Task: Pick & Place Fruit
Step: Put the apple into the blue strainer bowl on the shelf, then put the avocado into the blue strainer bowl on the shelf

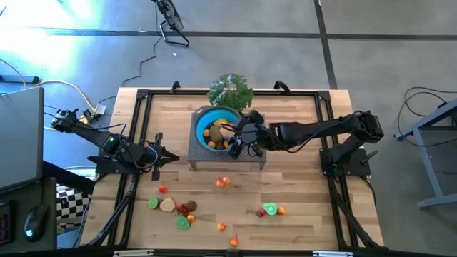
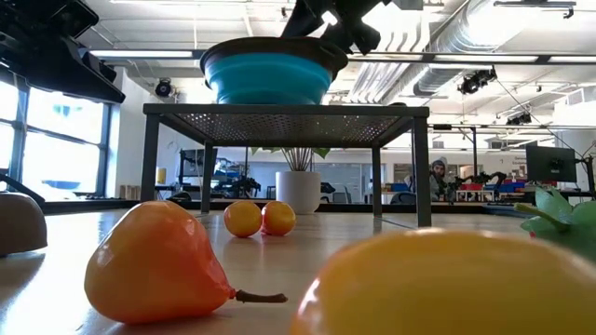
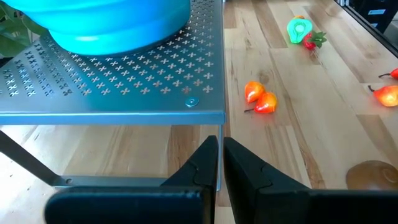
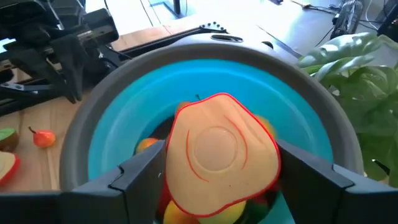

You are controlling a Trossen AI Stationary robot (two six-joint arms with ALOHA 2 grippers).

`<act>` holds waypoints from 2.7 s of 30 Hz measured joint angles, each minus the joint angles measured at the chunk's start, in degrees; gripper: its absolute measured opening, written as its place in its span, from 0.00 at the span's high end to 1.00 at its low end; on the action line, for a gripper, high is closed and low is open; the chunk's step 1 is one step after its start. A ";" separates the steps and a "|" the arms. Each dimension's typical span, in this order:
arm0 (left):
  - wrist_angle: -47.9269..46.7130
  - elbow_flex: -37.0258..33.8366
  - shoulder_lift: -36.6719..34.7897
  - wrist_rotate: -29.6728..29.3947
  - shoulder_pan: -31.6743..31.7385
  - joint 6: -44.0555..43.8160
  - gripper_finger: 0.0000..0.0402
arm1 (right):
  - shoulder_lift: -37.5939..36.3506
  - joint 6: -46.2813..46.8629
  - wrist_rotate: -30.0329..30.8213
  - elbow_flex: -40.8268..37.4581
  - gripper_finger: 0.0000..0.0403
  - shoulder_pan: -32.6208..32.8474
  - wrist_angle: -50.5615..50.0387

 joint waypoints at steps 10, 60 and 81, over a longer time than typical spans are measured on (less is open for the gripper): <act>0.00 0.00 0.02 0.00 0.00 0.02 0.95 | 0.00 -2.43 -0.16 -0.02 0.29 -0.60 -0.35; 0.61 0.00 0.01 -0.01 0.00 0.02 0.95 | -11.41 46.29 -10.51 0.05 0.83 26.53 -27.46; 0.47 0.00 0.00 -0.02 0.00 0.02 0.95 | 1.67 57.48 -33.75 -0.02 0.83 28.20 -37.11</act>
